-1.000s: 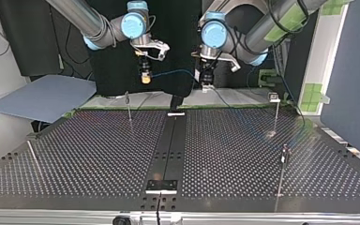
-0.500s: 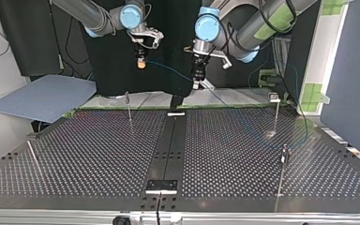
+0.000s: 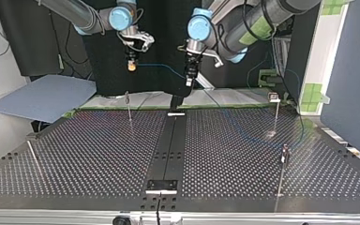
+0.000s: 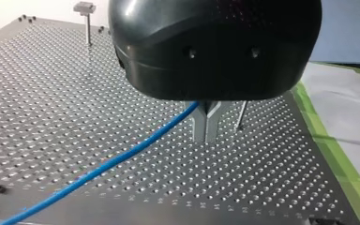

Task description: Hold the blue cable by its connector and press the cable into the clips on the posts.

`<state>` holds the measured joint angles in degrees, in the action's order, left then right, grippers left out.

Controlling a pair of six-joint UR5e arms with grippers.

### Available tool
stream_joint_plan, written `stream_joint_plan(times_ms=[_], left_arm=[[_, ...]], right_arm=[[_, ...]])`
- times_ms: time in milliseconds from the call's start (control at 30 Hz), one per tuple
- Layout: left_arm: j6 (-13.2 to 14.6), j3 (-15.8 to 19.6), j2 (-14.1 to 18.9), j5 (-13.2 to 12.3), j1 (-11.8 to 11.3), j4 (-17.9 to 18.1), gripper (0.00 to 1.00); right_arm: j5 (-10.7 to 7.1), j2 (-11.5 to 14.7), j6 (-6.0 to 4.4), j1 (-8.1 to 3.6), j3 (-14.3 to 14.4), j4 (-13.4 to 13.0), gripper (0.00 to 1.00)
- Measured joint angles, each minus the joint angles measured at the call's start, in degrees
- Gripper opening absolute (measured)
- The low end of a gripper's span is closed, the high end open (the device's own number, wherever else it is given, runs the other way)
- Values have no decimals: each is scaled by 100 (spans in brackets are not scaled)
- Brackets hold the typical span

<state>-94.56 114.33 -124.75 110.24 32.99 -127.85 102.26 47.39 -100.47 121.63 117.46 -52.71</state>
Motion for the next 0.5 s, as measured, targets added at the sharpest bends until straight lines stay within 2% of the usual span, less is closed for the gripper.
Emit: stream_joint_plan(times_ms=[167, 233, 500], left_arm=[[-11, -225, -240, 17, 113, -10, 0], [-34, -327, -343, 48, 170, -10, 0], [-75, -729, -769, 146, 317, -37, 0]], right_arm=[[-278, 2, -9, -279, 1, -27, 0], [-357, 1, -54, -384, 1, -48, 0], [-441, -2, -175, -710, -1, -195, 0]])
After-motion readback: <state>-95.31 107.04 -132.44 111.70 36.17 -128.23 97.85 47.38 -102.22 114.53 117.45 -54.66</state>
